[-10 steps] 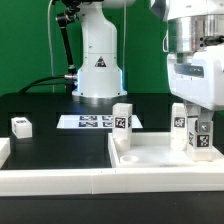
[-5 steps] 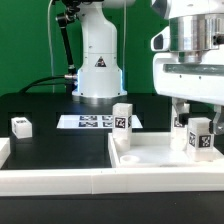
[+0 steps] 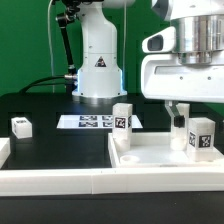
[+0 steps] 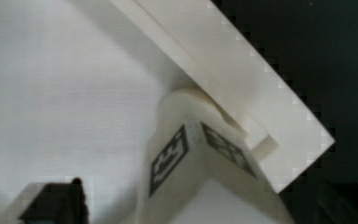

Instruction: Assemble square table

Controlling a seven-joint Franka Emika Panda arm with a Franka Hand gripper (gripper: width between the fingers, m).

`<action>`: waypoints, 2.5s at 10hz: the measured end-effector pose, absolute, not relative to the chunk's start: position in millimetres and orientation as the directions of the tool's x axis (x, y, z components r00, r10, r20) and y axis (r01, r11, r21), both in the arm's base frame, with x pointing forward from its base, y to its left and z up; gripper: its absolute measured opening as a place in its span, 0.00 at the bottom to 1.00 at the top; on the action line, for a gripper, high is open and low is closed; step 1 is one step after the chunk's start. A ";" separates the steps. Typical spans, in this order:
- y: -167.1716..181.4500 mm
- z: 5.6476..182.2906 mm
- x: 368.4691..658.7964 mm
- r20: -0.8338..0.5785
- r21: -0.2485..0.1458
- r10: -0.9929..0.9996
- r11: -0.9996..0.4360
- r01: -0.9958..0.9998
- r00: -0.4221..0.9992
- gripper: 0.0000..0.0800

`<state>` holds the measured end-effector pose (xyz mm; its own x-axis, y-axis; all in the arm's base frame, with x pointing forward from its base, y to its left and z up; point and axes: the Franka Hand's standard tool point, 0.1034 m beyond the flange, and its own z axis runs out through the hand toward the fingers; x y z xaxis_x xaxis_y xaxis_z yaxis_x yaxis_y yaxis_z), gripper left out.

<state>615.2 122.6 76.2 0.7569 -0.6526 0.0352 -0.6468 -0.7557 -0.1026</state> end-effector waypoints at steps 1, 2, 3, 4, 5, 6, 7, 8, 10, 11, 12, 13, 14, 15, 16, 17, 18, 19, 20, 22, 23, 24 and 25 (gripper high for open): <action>122.5 76.2 616.2 0.055 -0.103 -0.555 -0.830 -0.548 0.830 0.81; 126.4 75.8 615.4 0.061 -0.101 -0.503 -0.862 -0.496 0.862 0.81; 126.1 76.9 617.6 0.082 -0.098 -0.401 -0.914 -0.393 0.912 0.81; 125.8 77.1 617.9 0.092 -0.088 -0.327 -0.944 -0.319 0.941 0.81; 125.5 77.3 618.2 0.101 -0.074 -0.247 -0.968 -0.240 0.964 0.81; 124.4 77.7 618.8 0.108 -0.062 -0.172 -0.984 -0.166 0.979 0.81; 121.4 77.8 619.5 0.114 -0.046 -0.090 -0.995 -0.085 0.989 0.81; 119.5 77.9 619.9 0.116 -0.039 -0.045 -0.998 -0.041 0.992 0.81; 117.4 78.4 620.8 0.118 -0.029 -0.004 -1.000 -0.001 0.993 0.78; 117.4 78.0 620.6 0.118 -0.029 -0.009 -1.000 -0.006 0.993 0.78; 117.4 78.0 620.6 0.117 -0.030 -0.018 -0.999 -0.015 0.993 0.57; 117.3 77.9 620.6 0.117 -0.032 -0.031 -0.999 -0.028 0.993 0.36; 117.1 77.9 620.6 0.117 -0.032 -0.031 -0.999 -0.028 0.993 0.36; 117.5 77.9 620.5 0.115 -0.038 -0.067 -0.997 -0.063 0.991 0.36; 117.6 77.8 620.5 0.112 -0.047 -0.145 -0.989 -0.140 0.983 0.36; 117.3 77.7 620.5 0.110 -0.054 -0.199 -0.980 -0.194 0.974 0.36; 116.3 77.7 620.8 0.103 -0.069 -0.312 -0.949 -0.306 0.944 0.36; 115.8 77.9 621.0 0.093 -0.082 -0.415 -0.909 -0.408 0.905 0.36; 115.0 77.9 621.1 0.085 -0.091 -0.500 -0.865 -0.493 0.862 0.36; 115.7 77.8 620.8 0.058 -0.109 -0.704 -0.709 -0.696 0.708 0.36; 115.1 77.7 620.8 0.039 -0.121 -0.776 -0.629 -0.768 0.630 0.36; 114.3 77.8 620.9 0.014 -0.131 -0.840 -0.539 -0.832 0.542 0.36; 112.9 77.9 620.6 -0.006 -0.129 -0.886 -0.460 -0.879 0.464 0.36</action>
Offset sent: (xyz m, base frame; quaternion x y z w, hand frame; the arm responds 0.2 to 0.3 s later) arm 0.0007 0.0055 0.0039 -0.0012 0.0020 -0.2235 0.9747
